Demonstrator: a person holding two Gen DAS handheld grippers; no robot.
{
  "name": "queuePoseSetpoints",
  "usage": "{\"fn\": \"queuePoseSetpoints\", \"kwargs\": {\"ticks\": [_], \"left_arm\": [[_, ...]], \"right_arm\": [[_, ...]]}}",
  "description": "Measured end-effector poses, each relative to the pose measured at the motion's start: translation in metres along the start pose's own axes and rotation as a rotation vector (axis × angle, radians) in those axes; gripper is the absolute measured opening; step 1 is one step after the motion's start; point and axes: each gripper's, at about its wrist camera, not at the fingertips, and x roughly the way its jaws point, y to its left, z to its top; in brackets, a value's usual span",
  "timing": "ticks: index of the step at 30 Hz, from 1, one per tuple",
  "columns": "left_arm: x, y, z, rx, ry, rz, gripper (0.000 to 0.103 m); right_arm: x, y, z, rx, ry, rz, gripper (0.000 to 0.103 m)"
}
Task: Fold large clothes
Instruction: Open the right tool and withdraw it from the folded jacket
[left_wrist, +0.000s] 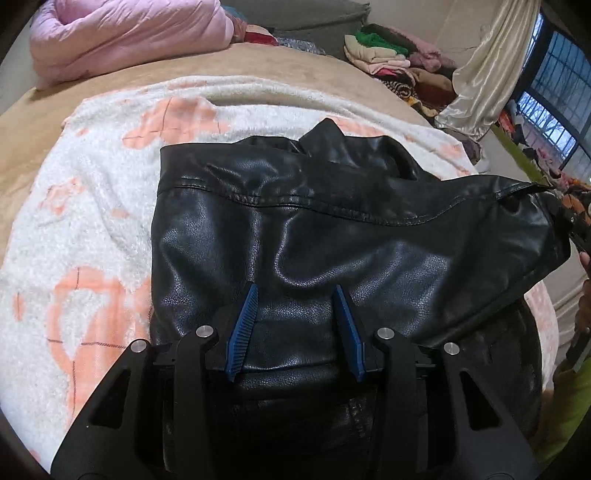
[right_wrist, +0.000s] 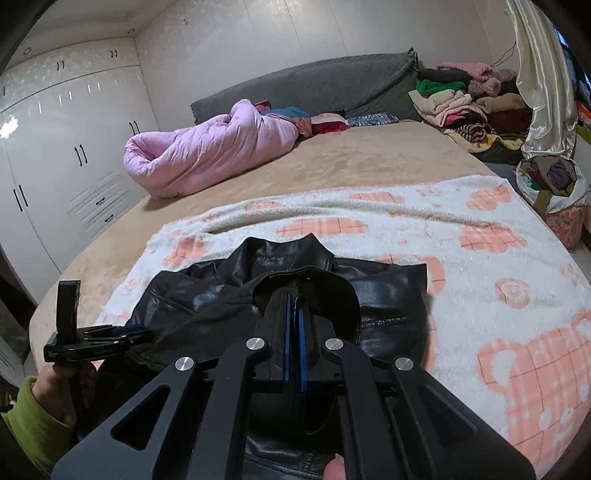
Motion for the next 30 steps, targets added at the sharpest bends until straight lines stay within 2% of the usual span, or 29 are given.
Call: {"fn": "queuePoseSetpoints", "kwargs": {"ticks": [5,12,15,19,22,27,30], "left_arm": [[0.003,-0.001,-0.002,0.020,0.008,0.020,0.034],[0.006,-0.002,-0.002,0.025,0.012,0.035,0.034],[0.005,-0.001,-0.001,0.024,0.015,0.036,0.034],[0.005,-0.003,0.000,0.021,0.014,0.031,0.034],[0.005,-0.005,-0.001,0.029,0.013,0.042,0.034],[0.006,-0.008,-0.002,0.044,0.018,0.058,0.034],[0.007,-0.010,-0.002,0.054,0.023,0.066,0.034]], "right_arm": [[0.005,-0.005,-0.003,0.016,0.017,-0.002,0.004],[0.009,-0.010,-0.006,0.051,0.050,-0.032,0.015],[0.005,-0.017,-0.006,0.093,0.042,-0.052,0.023],[-0.004,-0.019,-0.002,0.126,0.005,-0.089,0.024],[0.000,-0.010,-0.004,0.114,0.013,-0.076,0.024],[0.029,0.025,-0.007,0.024,0.068,-0.094,0.024],[0.057,0.039,-0.006,0.014,0.135,-0.123,0.032]]}}
